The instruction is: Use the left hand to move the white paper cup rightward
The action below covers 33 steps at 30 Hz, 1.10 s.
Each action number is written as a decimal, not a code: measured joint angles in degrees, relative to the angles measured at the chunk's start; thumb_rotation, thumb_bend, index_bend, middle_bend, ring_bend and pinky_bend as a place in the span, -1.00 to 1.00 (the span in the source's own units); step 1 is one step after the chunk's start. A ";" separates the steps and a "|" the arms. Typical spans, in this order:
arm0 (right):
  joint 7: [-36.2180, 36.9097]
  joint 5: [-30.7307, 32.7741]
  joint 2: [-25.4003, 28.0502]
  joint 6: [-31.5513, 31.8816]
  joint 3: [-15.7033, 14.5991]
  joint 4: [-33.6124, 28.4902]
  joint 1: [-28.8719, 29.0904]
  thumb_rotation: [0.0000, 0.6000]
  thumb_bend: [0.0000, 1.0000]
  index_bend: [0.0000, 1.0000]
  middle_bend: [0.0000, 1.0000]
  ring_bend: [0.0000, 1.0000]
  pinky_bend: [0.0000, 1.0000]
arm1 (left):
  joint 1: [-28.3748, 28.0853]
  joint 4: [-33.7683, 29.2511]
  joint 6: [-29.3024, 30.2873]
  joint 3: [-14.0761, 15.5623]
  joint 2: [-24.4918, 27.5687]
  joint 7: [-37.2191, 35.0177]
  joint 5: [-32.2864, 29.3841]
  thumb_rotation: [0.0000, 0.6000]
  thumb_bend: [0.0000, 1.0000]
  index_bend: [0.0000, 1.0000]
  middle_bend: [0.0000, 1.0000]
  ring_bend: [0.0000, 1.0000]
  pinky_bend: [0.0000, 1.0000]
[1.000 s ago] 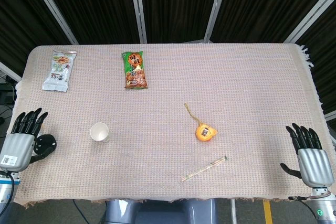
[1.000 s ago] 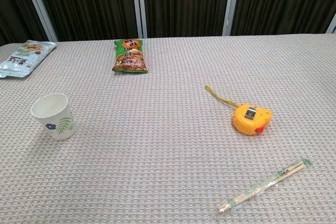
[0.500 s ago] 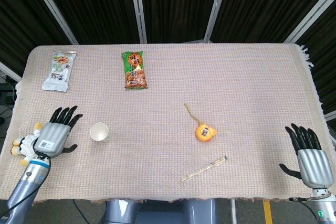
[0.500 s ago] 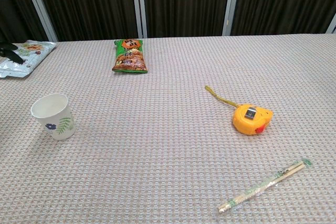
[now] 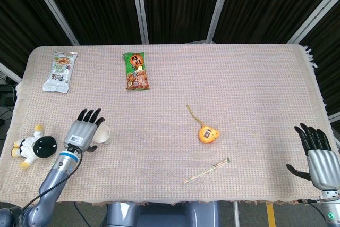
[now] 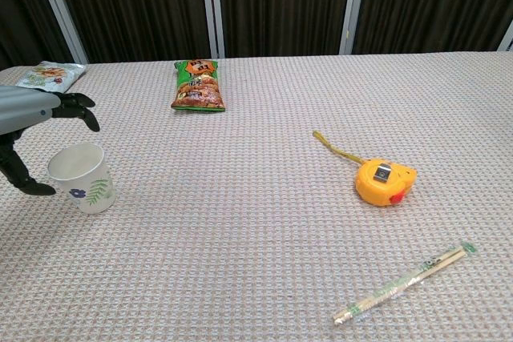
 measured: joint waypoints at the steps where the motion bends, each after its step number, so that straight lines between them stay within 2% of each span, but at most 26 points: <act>1: 0.14 0.00 0.06 0.01 0.01 0.00 -0.01 1.00 -0.92 -0.92 -1.00 -1.00 -1.00 | -0.57 0.29 0.11 0.04 -0.59 0.36 -1.05 1.00 -0.78 -0.58 -1.00 -1.00 -1.00; 7: 0.84 -0.01 0.33 -0.03 0.01 -0.06 -0.04 1.00 -0.92 -0.92 -1.00 -1.00 -1.00 | -3.12 2.62 0.84 0.33 -3.24 1.08 -4.69 1.00 -0.76 -0.37 -1.00 -1.00 -1.00; 11: 1.07 0.07 0.40 -0.04 0.06 -0.03 -0.06 1.00 -0.92 -0.92 -1.00 -1.00 -1.00 | -3.62 3.18 1.67 0.87 -3.75 0.32 -4.87 1.00 -0.64 -0.25 -1.00 -1.00 -1.00; 15: 1.01 -0.03 0.40 0.03 0.03 -0.09 -0.10 1.00 -0.92 -0.92 -1.00 -1.00 -1.00 | -3.56 3.21 1.95 1.02 -3.80 -2.10 -4.21 1.00 -0.63 -0.20 -1.00 -1.00 -1.00; 19: 0.89 -0.03 0.37 -0.06 0.03 -0.16 -0.06 1.00 -0.92 -0.92 -1.00 -1.00 -1.00 | -3.05 2.58 1.59 0.25 -3.88 -7.72 -3.37 1.00 -0.63 -0.14 -1.00 -1.00 -1.00; 27: 0.64 0.01 0.25 -0.37 -0.06 -0.20 0.02 1.00 -0.92 -0.92 -1.00 -1.00 -1.00 | -1.72 2.88 -0.72 -2.46 -5.80 -25.63 1.41 1.00 -0.63 -0.21 -1.00 -1.00 -1.00; 29: 0.63 0.08 0.24 -0.46 -0.04 -0.17 0.05 1.00 -0.92 -0.92 -1.00 -1.00 -1.00 | -1.51 4.44 -1.50 -2.77 -7.18 -29.69 3.78 1.00 -0.63 -0.21 -1.00 -1.00 -1.00; 33: 0.52 0.24 0.18 -0.68 0.00 -0.10 0.13 1.00 -0.92 -0.92 -1.00 -1.00 -1.00 | -1.64 9.92 -3.07 -2.50 -10.28 -32.58 6.04 1.00 -0.63 -0.21 -1.00 -1.00 -1.00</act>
